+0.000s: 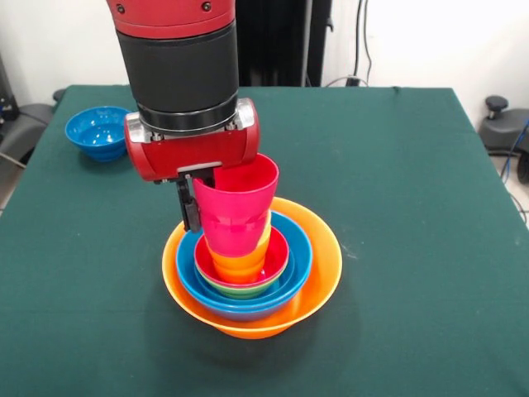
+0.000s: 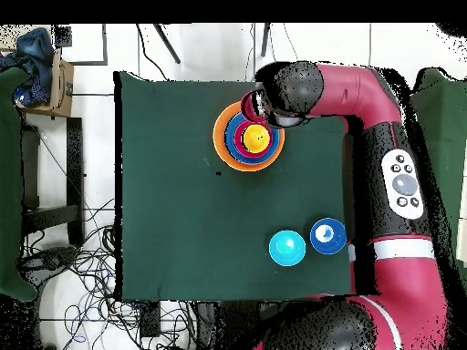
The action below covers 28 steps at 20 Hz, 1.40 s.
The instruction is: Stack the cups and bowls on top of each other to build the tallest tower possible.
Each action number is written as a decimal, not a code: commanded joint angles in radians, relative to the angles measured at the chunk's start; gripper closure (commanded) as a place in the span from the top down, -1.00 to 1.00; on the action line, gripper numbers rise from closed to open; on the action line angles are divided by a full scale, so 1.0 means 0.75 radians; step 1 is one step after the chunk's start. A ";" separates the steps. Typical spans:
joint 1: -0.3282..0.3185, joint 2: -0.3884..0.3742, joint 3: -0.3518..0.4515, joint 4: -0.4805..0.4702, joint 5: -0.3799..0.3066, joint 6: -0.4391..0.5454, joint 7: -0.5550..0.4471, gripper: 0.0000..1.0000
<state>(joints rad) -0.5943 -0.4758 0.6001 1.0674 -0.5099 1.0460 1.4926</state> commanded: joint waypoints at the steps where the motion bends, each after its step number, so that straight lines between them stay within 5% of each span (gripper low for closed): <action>1: 0.034 -0.023 0.064 0.035 -0.026 0.078 -0.355 -1.00; 28: 0.003 -0.057 0.111 0.062 0.017 0.179 -0.376 -1.00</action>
<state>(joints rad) -0.6031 -0.4960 0.6472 1.0690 -0.4900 1.0723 1.4926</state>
